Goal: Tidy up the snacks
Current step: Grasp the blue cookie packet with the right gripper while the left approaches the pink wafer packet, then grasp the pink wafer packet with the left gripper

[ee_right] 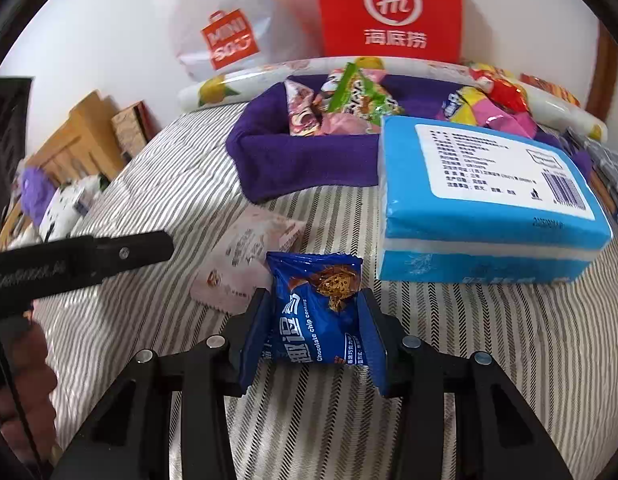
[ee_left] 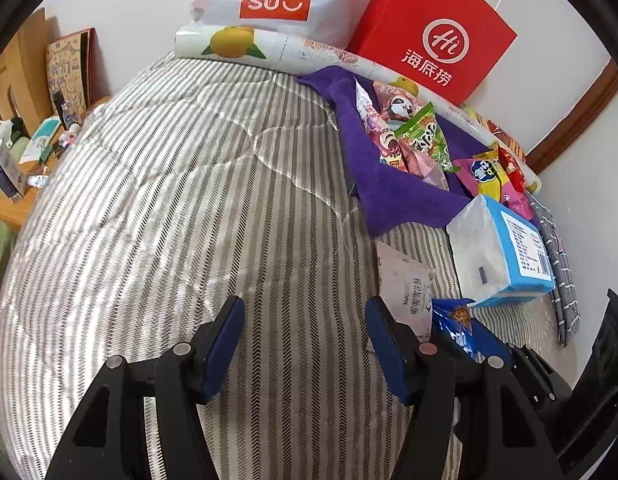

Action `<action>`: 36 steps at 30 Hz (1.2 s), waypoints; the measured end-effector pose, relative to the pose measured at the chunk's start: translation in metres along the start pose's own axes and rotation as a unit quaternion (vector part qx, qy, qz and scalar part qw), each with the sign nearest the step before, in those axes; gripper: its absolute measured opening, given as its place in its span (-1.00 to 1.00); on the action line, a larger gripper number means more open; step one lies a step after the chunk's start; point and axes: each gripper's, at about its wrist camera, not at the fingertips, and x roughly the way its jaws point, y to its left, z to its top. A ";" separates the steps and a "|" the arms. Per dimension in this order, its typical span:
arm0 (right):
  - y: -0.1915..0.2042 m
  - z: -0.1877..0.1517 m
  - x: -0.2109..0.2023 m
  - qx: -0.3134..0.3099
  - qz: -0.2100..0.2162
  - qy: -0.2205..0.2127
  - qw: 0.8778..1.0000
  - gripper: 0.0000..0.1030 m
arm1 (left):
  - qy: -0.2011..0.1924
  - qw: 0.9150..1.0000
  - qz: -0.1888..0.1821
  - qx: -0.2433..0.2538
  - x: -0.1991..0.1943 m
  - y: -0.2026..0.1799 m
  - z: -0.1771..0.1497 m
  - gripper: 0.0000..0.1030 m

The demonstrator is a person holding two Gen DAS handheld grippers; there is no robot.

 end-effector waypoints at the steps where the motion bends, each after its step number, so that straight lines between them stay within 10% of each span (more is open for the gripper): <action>1: -0.003 -0.001 -0.001 -0.005 0.003 0.003 1.000 -0.19 | -0.004 1.000 0.001 0.002 0.001 -0.001 -0.001 0.17; 36: -0.099 -0.028 -0.031 0.056 0.008 -0.021 0.998 -0.22 | -0.034 0.999 -0.003 0.039 0.002 -0.039 -0.026 0.45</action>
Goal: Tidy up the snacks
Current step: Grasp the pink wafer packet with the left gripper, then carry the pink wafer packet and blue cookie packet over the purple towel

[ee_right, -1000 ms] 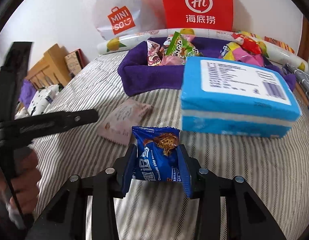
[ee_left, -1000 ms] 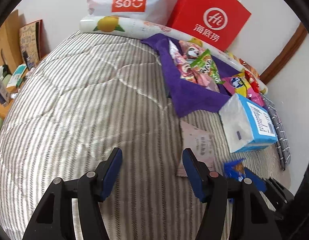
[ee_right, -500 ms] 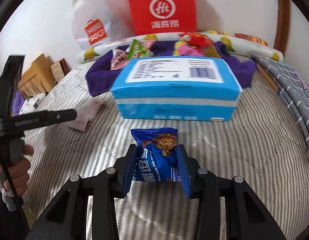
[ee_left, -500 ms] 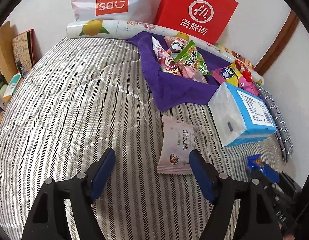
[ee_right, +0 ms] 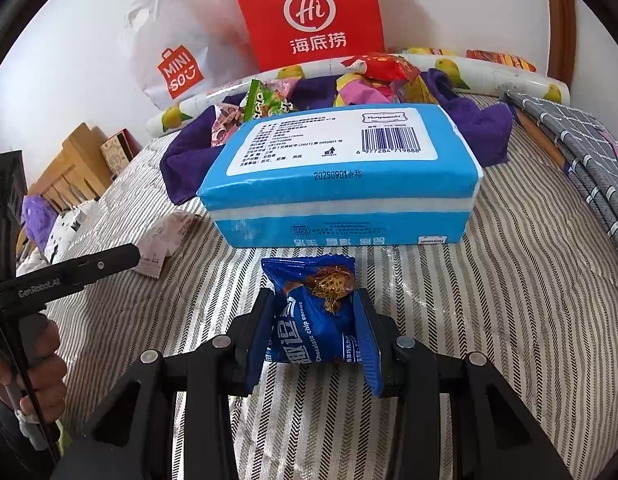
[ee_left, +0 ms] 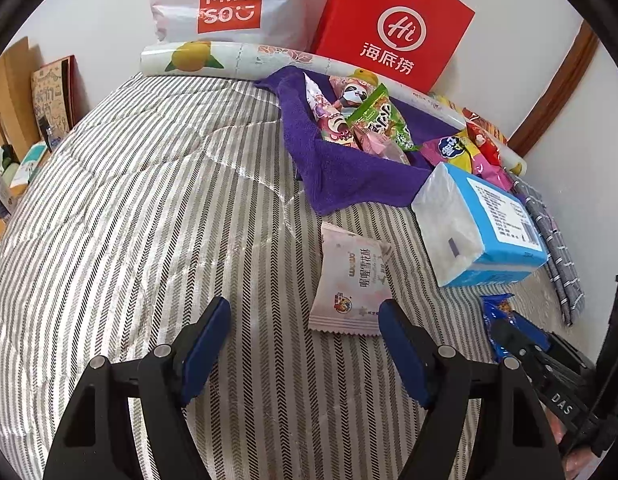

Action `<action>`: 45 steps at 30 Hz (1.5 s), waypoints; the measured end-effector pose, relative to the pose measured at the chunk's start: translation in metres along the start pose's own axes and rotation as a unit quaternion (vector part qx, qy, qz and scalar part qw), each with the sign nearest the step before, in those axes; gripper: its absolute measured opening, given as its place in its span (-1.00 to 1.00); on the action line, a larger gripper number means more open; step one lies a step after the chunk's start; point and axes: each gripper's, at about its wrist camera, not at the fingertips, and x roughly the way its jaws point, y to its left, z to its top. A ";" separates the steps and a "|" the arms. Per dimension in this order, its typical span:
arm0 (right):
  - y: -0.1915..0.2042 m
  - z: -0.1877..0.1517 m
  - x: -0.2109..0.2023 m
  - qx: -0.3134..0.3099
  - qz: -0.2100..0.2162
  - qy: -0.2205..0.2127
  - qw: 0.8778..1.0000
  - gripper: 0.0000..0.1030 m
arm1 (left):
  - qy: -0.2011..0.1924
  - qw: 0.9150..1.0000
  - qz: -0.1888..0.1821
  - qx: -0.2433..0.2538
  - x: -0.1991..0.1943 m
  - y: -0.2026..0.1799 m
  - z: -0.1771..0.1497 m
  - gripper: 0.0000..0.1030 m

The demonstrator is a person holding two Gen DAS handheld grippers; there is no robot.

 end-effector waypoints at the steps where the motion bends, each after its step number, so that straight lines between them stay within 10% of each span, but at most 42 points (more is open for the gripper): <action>1: -0.001 0.001 0.001 0.004 0.003 0.001 1.000 -0.22 | 0.001 1.000 -0.001 -0.002 0.000 0.000 0.000 0.45; 17: 0.016 0.000 0.001 -0.071 -0.042 0.016 0.996 -0.21 | 0.019 0.998 -0.009 0.053 0.011 -0.025 0.008 0.47; 25: -0.015 -0.006 -0.023 -0.061 -0.085 0.002 0.994 -0.22 | 0.008 0.991 0.058 0.121 0.035 -0.063 0.007 0.46; 33: -0.056 0.004 -0.024 -0.030 -0.106 -0.004 0.994 -0.21 | -0.015 0.988 0.080 0.131 0.036 -0.071 0.008 -0.21; 45: -0.071 0.015 -0.010 -0.027 -0.083 -0.013 0.996 -0.21 | -0.017 0.991 0.062 0.117 0.037 -0.068 0.008 -0.21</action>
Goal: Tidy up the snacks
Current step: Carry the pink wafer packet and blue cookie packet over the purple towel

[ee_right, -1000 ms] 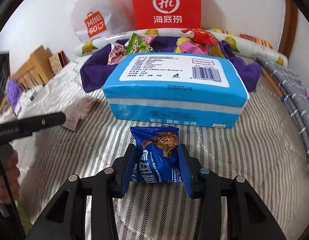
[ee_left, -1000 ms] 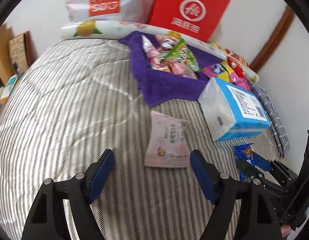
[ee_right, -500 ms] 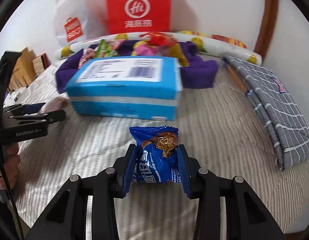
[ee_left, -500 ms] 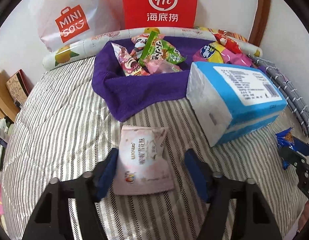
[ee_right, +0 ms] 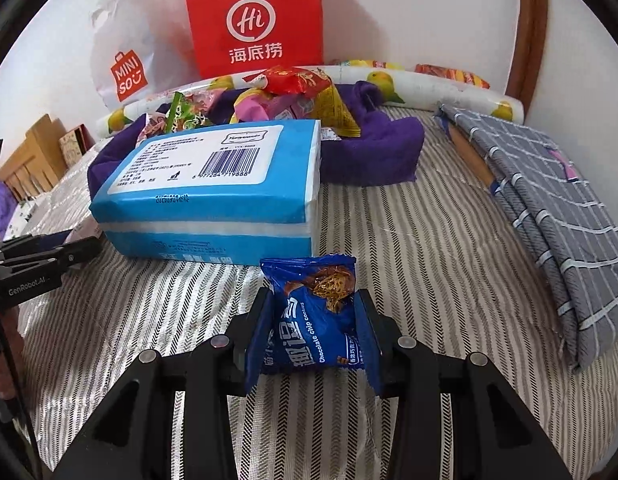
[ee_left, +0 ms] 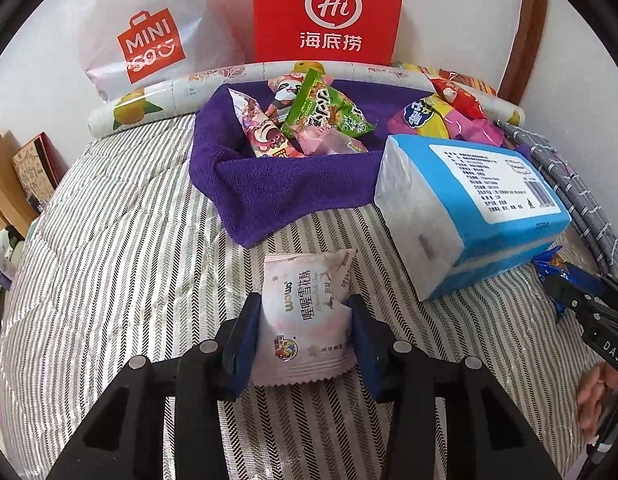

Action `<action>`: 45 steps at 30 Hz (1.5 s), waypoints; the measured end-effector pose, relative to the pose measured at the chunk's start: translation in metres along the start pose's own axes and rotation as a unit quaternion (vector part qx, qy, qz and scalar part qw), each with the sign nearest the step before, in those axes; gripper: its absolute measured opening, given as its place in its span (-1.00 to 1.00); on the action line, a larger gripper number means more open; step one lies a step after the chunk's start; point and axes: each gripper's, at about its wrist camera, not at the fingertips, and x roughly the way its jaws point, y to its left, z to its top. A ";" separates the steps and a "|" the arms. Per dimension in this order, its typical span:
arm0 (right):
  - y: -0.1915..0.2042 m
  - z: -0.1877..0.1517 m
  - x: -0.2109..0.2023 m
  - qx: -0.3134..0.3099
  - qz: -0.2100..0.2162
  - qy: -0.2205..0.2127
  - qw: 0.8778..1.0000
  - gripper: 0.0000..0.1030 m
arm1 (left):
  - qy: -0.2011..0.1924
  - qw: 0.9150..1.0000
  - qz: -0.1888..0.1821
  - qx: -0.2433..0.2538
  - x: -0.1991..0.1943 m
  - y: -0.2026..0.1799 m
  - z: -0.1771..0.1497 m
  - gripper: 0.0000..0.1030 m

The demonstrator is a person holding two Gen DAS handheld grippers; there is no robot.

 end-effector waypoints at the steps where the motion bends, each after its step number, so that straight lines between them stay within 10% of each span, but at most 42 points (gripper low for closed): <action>1: -0.002 0.000 0.001 0.006 0.006 0.001 1.000 -0.21 | 0.000 1.000 -0.002 -0.002 0.000 0.001 0.000 -0.21; 45: 0.000 -0.007 -0.010 0.021 0.001 -0.001 1.000 -0.25 | -0.002 0.997 -0.065 -0.029 -0.020 0.012 -0.014 -0.26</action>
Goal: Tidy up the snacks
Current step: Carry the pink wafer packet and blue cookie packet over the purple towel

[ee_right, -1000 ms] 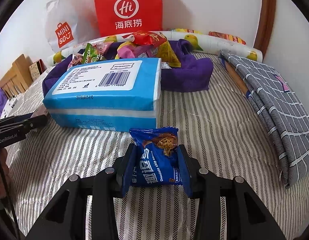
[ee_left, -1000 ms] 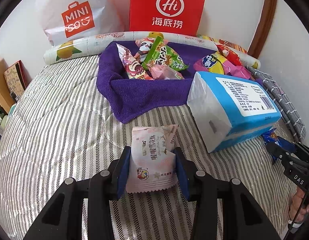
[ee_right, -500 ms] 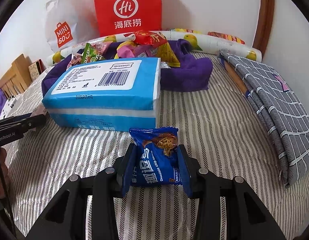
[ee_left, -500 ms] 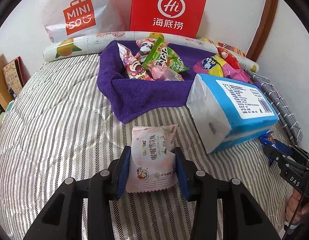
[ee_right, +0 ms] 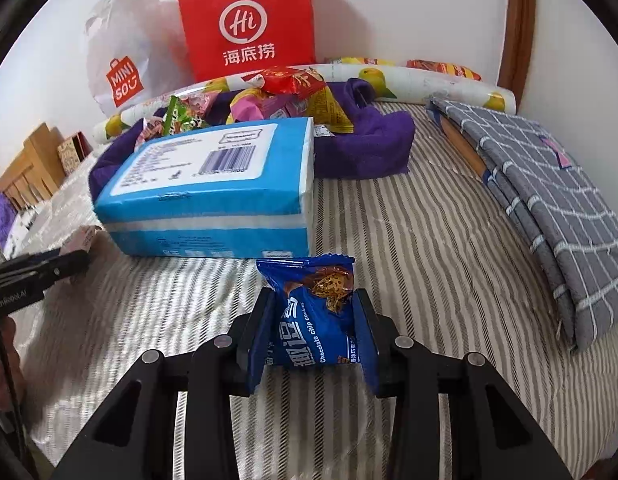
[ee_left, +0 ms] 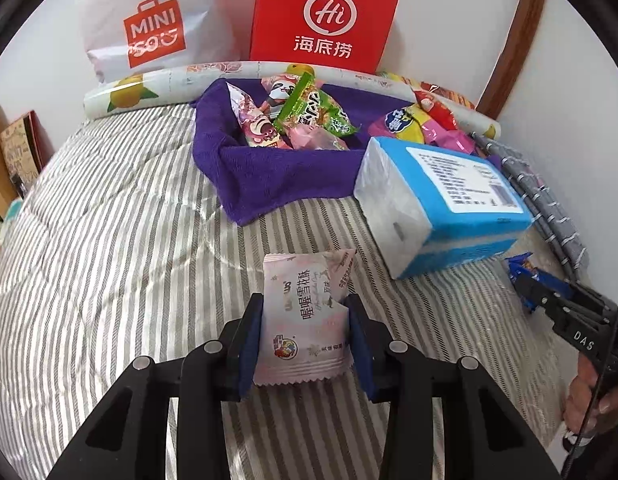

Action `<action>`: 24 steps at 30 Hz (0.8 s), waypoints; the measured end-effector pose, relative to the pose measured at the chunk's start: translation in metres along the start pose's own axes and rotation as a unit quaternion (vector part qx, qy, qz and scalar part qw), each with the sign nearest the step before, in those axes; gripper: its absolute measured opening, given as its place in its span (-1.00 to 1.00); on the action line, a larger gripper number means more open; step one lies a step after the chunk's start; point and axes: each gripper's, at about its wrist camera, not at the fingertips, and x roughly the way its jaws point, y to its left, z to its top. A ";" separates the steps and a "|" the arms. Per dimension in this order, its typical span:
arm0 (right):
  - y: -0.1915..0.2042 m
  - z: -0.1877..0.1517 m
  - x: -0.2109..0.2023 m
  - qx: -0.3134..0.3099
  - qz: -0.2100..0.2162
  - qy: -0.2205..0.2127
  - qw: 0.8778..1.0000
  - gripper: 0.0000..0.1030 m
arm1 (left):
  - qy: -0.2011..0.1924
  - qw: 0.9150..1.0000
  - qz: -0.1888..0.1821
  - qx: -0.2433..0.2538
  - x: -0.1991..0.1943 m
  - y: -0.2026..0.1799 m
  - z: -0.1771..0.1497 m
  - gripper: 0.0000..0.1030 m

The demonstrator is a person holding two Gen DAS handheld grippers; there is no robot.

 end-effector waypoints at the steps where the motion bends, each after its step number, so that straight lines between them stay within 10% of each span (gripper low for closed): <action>1: 0.001 0.000 -0.003 0.002 0.003 -0.001 1.000 -0.25 | 0.003 1.000 -0.005 -0.004 -0.002 0.000 -0.001 -0.26; 24: 0.016 -0.008 -0.085 0.000 -0.003 -0.050 0.999 -0.25 | -0.022 0.999 -0.022 0.006 -0.062 -0.033 -0.016 -0.26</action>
